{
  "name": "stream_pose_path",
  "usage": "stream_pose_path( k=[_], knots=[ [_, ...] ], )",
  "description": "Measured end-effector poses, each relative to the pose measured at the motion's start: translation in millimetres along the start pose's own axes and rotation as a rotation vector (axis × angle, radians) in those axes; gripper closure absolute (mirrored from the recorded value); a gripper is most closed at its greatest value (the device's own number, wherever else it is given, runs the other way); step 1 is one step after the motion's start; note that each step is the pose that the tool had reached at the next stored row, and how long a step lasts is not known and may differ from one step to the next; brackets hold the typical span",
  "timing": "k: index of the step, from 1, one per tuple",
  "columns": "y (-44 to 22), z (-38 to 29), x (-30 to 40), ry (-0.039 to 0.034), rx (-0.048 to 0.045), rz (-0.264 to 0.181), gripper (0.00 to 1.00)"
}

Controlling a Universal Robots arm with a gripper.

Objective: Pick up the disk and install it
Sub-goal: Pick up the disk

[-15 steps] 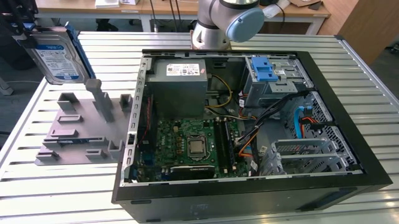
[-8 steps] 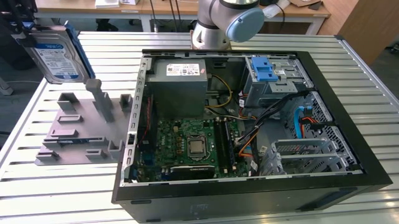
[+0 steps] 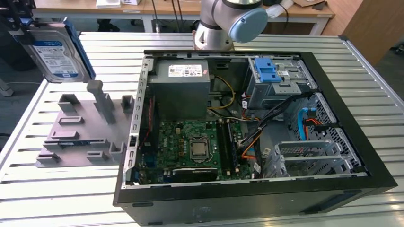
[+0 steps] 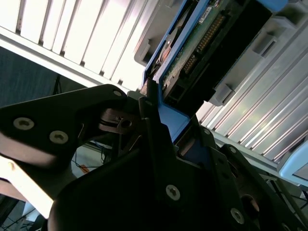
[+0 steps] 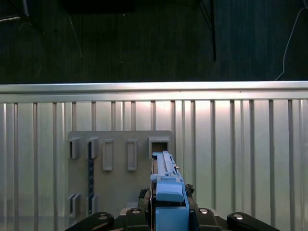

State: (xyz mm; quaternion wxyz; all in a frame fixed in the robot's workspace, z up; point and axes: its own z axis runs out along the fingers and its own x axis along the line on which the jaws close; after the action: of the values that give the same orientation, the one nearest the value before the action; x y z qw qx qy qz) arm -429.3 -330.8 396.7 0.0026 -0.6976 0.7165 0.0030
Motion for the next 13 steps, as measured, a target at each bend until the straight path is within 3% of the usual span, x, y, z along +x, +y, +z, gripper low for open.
stream_pose_path(
  k=[13],
  knots=[
    [0.0, -12.7, -0.1, 0.0, 0.0001, 0.0, 0.64]
  ],
)
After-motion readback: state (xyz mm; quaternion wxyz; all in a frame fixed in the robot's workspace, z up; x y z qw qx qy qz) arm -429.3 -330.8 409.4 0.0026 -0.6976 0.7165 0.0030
